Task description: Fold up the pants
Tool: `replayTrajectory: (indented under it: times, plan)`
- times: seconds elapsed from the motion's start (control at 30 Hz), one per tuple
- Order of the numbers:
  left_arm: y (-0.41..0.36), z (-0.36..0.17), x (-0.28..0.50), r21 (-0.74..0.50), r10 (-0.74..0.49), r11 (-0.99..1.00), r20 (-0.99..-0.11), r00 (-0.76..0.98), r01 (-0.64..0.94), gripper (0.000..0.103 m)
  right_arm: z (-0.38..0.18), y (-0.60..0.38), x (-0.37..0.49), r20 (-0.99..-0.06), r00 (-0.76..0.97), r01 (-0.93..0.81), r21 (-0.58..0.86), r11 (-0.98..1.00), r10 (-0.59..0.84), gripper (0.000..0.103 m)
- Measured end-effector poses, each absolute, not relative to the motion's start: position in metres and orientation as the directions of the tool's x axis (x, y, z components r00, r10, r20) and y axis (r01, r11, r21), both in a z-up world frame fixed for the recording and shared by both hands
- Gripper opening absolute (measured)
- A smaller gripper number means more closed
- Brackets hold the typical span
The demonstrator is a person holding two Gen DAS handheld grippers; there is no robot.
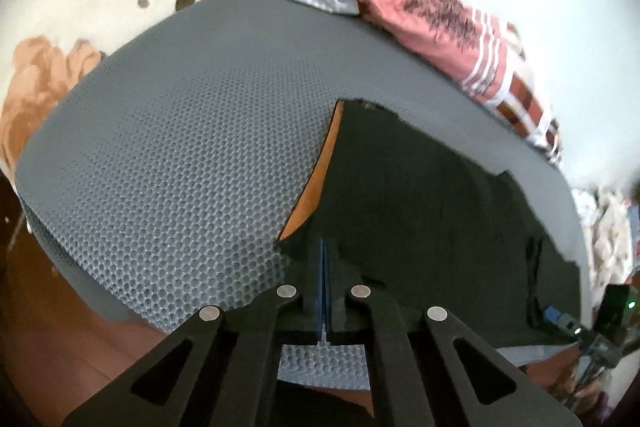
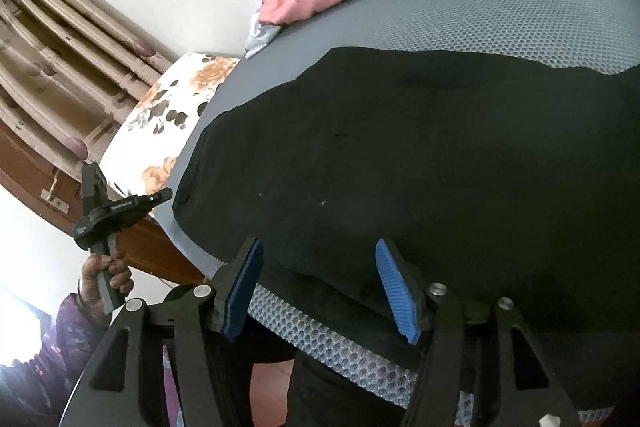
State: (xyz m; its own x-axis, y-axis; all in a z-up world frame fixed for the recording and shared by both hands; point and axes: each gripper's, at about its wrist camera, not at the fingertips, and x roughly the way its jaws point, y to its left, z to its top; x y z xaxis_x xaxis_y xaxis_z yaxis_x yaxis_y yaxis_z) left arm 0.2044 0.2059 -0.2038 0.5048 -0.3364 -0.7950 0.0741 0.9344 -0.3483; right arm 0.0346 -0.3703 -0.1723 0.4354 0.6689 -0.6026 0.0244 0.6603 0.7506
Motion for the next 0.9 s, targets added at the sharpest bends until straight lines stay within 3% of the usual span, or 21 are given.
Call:
replayTrajectory:
  times: [0.23, 0.3, 0.37, 0.43, 0.5, 0.6, 0.63, 0.7, 0.73, 0.77, 0.9]
  plan:
    - [0.223, -0.209, 0.198, -0.385, -0.363, 0.922, -0.828, 0.427, 0.037, 0.006, -0.174, -0.372, 0.037, -0.581, 0.436, 0.025, 0.771, 0.637, 0.687, 0.063]
    - [0.221, -0.213, 0.204, -0.411, -0.394, 0.910, -0.825, 0.406, 0.049, 0.015, -0.174, -0.371, 0.037, -0.578, 0.438, 0.019, 0.771, 0.636, 0.688, 0.064]
    - [0.211, -0.215, 0.218, -0.412, -0.408, 0.908, -0.824, 0.393, 0.080, 0.047, -0.173, -0.369, 0.036, -0.579, 0.439, 0.015, 0.769, 0.639, 0.687, 0.066]
    - [0.201, -0.216, 0.230, -0.396, -0.409, 0.911, -0.827, 0.387, 0.116, 0.052, -0.173, -0.368, 0.036, -0.584, 0.436, 0.011, 0.764, 0.645, 0.685, 0.067]
    - [0.185, -0.219, 0.246, -0.376, -0.421, 0.906, -0.839, 0.345, 0.194, 0.067, -0.172, -0.368, 0.036, -0.587, 0.433, 0.011, 0.762, 0.648, 0.684, 0.067]
    - [0.168, -0.229, 0.263, -0.344, -0.429, 0.887, -0.860, 0.276, 0.307, 0.072, -0.172, -0.368, 0.036, -0.586, 0.431, 0.013, 0.765, 0.644, 0.686, 0.068]
    - [0.165, -0.228, 0.265, -0.336, -0.438, 0.875, -0.857, 0.273, 0.348, 0.072, -0.172, -0.368, 0.036, -0.585, 0.430, 0.012, 0.766, 0.643, 0.688, 0.068]
    - [0.161, -0.228, 0.269, -0.315, -0.428, 0.871, -0.864, 0.266, 0.378, 0.062, -0.173, -0.368, 0.037, -0.584, 0.430, 0.008, 0.765, 0.644, 0.688, 0.069]
    - [0.159, -0.227, 0.269, -0.289, -0.406, 0.877, -0.873, 0.271, 0.383, 0.043, -0.173, -0.367, 0.037, -0.584, 0.431, 0.006, 0.764, 0.645, 0.688, 0.070]
    - [0.158, -0.226, 0.270, -0.291, -0.407, 0.874, -0.876, 0.260, 0.390, 0.031, -0.172, -0.367, 0.037, -0.583, 0.433, 0.004, 0.764, 0.645, 0.688, 0.070]
    - [0.158, -0.215, 0.263, -0.276, -0.394, 0.889, -0.866, 0.307, 0.365, 0.016, -0.174, -0.367, 0.036, -0.576, 0.437, 0.003, 0.769, 0.639, 0.691, 0.070]
